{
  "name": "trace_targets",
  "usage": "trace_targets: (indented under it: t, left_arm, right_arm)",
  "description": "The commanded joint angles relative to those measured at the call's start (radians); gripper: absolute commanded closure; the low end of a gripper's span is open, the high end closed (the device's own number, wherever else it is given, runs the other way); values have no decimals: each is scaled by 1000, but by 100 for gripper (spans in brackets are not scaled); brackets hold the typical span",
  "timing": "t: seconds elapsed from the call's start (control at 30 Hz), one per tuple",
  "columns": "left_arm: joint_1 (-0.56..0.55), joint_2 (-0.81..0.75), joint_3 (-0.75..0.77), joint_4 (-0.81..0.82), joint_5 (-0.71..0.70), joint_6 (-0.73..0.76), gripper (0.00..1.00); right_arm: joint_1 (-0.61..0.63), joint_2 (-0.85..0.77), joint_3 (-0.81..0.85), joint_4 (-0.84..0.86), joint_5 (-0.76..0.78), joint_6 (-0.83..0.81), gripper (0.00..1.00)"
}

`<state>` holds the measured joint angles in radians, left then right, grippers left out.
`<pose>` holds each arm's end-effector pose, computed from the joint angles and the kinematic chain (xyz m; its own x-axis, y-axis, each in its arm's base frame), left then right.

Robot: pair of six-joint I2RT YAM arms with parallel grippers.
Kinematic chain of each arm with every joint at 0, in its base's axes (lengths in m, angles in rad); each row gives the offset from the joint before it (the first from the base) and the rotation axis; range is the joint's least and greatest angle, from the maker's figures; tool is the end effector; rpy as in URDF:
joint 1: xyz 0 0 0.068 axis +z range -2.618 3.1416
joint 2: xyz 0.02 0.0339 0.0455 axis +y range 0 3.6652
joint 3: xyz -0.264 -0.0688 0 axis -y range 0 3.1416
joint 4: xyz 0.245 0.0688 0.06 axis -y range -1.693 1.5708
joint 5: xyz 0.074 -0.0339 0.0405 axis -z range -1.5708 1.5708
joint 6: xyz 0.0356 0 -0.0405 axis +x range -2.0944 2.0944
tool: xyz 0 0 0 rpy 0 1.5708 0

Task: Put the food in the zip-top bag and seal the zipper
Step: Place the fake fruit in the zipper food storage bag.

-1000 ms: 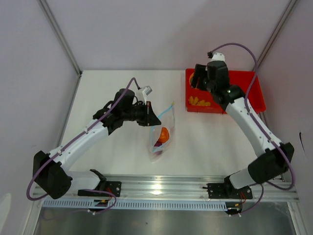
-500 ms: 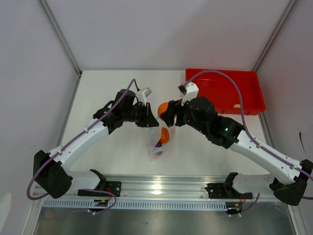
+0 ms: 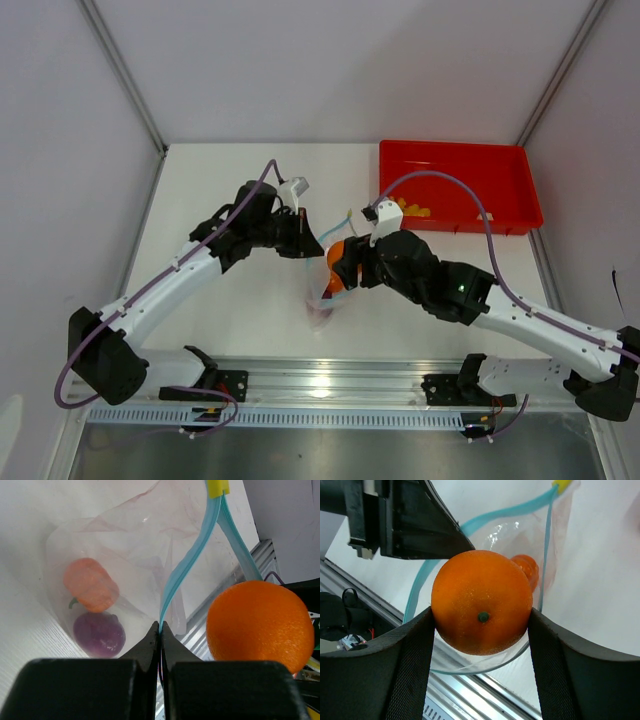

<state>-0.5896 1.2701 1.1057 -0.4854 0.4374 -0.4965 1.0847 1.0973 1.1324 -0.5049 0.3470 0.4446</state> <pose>0.2226 -0.1671 0.3205 -0.8156 0.0265 -0.5780 0.4498 0.6574 -0.6046 0.1220 0.2049 0.3684 -0.4876 -0.0571 -0.8712 -0.5318 0.8108 0.2445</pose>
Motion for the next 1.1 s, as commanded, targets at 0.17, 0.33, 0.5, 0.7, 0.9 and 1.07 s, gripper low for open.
trace_targets:
  t: [0.17,0.33,0.5,0.7,0.9,1.07]
  left_arm:
    - [4,8,57,-1,-3,6,99]
    - [4,9,59,-4,-5,9,99]
    - [5,5,51,-1,-5,6,99]
    - [4,2,40,-1,-2,6,99]
    - [4,-5,39,4,0,6,99]
    - [4,-6,33,7,6,4,99]
  right_arm:
    - [15,-36,-60,-3,46,55,56]
    - [20,-34,-48,-6,53,51,45]
    - [23,-34,-40,-14,72,46,33]
    - [23,-28,-31,-21,93,55,13]
    - [23,-19,-8,-29,102,49,1]
    - [23,-30,13,-8,95,28,1]
